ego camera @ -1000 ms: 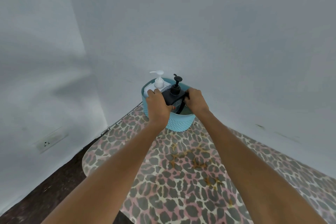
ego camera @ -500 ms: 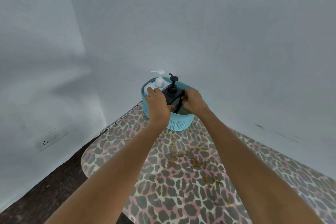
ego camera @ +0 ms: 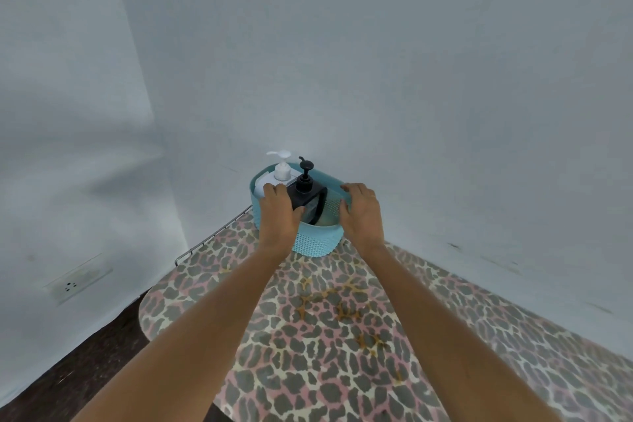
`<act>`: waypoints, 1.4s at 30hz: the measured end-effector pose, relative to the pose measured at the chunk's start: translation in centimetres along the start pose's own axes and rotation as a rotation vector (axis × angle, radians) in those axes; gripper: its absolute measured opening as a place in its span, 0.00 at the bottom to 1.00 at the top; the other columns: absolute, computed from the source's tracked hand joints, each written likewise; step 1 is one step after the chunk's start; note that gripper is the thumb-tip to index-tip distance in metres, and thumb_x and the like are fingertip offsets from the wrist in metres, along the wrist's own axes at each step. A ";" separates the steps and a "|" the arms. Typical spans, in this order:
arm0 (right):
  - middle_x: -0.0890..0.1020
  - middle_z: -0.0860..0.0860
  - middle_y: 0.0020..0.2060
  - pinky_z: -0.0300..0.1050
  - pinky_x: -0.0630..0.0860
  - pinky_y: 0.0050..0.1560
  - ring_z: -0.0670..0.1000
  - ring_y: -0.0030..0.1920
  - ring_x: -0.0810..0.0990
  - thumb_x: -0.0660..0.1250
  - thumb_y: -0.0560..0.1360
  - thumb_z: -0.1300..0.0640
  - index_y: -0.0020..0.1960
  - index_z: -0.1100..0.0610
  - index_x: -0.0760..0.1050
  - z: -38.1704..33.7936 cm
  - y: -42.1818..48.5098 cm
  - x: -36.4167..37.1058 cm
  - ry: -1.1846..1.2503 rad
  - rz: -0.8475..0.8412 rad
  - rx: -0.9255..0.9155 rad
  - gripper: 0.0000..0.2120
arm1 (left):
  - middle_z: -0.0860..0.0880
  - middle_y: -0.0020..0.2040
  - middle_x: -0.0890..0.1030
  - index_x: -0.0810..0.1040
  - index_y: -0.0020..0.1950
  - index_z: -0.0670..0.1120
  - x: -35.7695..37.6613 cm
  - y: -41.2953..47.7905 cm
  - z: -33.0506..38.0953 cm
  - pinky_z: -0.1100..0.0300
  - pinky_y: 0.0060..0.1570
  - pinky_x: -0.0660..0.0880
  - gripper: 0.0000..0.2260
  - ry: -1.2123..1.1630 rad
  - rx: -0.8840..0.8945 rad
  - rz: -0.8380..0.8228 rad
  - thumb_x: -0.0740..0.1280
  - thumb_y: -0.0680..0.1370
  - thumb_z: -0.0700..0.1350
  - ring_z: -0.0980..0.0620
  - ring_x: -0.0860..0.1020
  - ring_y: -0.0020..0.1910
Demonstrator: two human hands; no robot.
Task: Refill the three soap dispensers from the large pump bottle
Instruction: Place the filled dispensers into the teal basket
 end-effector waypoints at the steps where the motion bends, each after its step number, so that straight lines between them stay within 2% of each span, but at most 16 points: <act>1: 0.77 0.58 0.58 0.47 0.67 0.60 0.57 0.58 0.73 0.59 0.76 0.64 0.62 0.63 0.72 0.4 -0.8 -0.7 0.028 0.015 0.021 0.15 | 0.38 0.59 0.69 0.69 0.62 0.35 -0.1 -0.5 0.1 0.53 0.59 0.69 0.17 -0.024 0.002 0.018 0.66 0.76 0.40 0.42 0.72 0.57; 7: 0.78 0.56 0.58 0.44 0.66 0.61 0.54 0.59 0.73 0.61 0.77 0.61 0.61 0.61 0.73 3.6 -7.2 -5.2 0.043 0.050 0.129 0.13 | 0.38 0.61 0.70 0.70 0.61 0.35 1.1 -5.2 2.8 0.52 0.60 0.70 0.14 -0.141 0.080 0.030 0.63 0.76 0.37 0.42 0.72 0.58; 10: 0.78 0.54 0.58 0.43 0.66 0.61 0.53 0.60 0.73 0.60 0.77 0.60 0.61 0.60 0.74 5.4 -11.0 -8.0 0.019 0.069 0.195 0.13 | 0.39 0.60 0.72 0.70 0.63 0.37 2.6 -8.4 5.1 0.52 0.59 0.70 0.14 -0.195 0.142 -0.053 0.62 0.77 0.38 0.43 0.72 0.59; 17: 0.79 0.54 0.56 0.40 0.67 0.58 0.53 0.59 0.74 0.61 0.78 0.59 0.59 0.60 0.76 9.4 -20.2 -15.3 -0.016 0.190 0.310 0.12 | 0.43 0.56 0.76 0.69 0.63 0.41 6.7 -16.6 12.1 0.57 0.48 0.72 0.14 -0.280 0.267 -0.259 0.60 0.78 0.39 0.46 0.75 0.52; 23: 0.79 0.53 0.55 0.41 0.69 0.57 0.52 0.58 0.75 0.62 0.77 0.58 0.58 0.59 0.76 13.5 -27.5 -22.3 -0.078 0.308 0.432 0.11 | 0.43 0.51 0.75 0.72 0.57 0.40 11.5 -23.6 18.7 0.53 0.52 0.75 0.09 -0.387 0.434 -0.416 0.61 0.78 0.40 0.46 0.75 0.49; 29: 0.79 0.53 0.53 0.40 0.69 0.55 0.52 0.56 0.74 0.63 0.77 0.59 0.56 0.59 0.77 18.3 -34.2 -29.3 -0.088 0.497 0.602 0.10 | 0.44 0.61 0.73 0.69 0.64 0.41 16.2 -31.4 25.1 0.58 0.61 0.71 0.16 -0.473 0.542 -0.724 0.64 0.77 0.44 0.49 0.72 0.61; 31: 0.78 0.53 0.52 0.44 0.72 0.57 0.52 0.55 0.75 0.63 0.77 0.59 0.55 0.59 0.77 19.2 -35.6 -30.4 -0.072 0.555 0.635 0.09 | 0.45 0.64 0.70 0.68 0.66 0.43 16.9 -33.0 26.1 0.60 0.62 0.68 0.19 -0.520 0.542 -0.821 0.65 0.76 0.44 0.49 0.70 0.64; 33: 0.76 0.52 0.49 0.45 0.74 0.53 0.54 0.53 0.76 0.64 0.76 0.62 0.53 0.59 0.77 20.1 -36.8 -31.5 -0.038 0.627 0.646 0.07 | 0.46 0.66 0.68 0.66 0.67 0.44 17.8 -34.3 27.1 0.62 0.62 0.66 0.22 -0.541 0.549 -0.882 0.67 0.75 0.44 0.50 0.68 0.66; 35: 0.74 0.51 0.46 0.41 0.72 0.49 0.54 0.50 0.75 0.64 0.75 0.63 0.51 0.60 0.76 20.9 -37.7 -32.3 0.014 0.713 0.670 0.05 | 0.46 0.66 0.68 0.65 0.68 0.45 18.7 -35.0 27.6 0.63 0.62 0.65 0.23 -0.536 0.562 -0.910 0.68 0.75 0.45 0.51 0.67 0.66; 37: 0.72 0.50 0.47 0.43 0.72 0.52 0.52 0.51 0.73 0.65 0.75 0.62 0.53 0.60 0.75 21.7 -38.5 -32.6 0.059 0.757 0.712 0.07 | 0.47 0.66 0.68 0.64 0.68 0.46 19.4 -35.3 27.8 0.64 0.61 0.64 0.24 -0.534 0.577 -0.916 0.68 0.74 0.45 0.52 0.67 0.66; 42: 0.74 0.50 0.57 0.42 0.70 0.60 0.48 0.59 0.72 0.67 0.74 0.55 0.63 0.58 0.73 23.8 -40.0 -31.5 0.228 0.689 0.822 0.18 | 0.49 0.63 0.70 0.66 0.67 0.46 20.2 -35.2 27.9 0.63 0.61 0.68 0.24 -0.586 0.573 -0.903 0.69 0.73 0.43 0.57 0.68 0.62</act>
Point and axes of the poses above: each hand's wrist, its own y-axis towards the middle knuckle, its own x-axis out of the palm, z = x × y, the point moved 4 cm from there along y, towards the middle knuckle
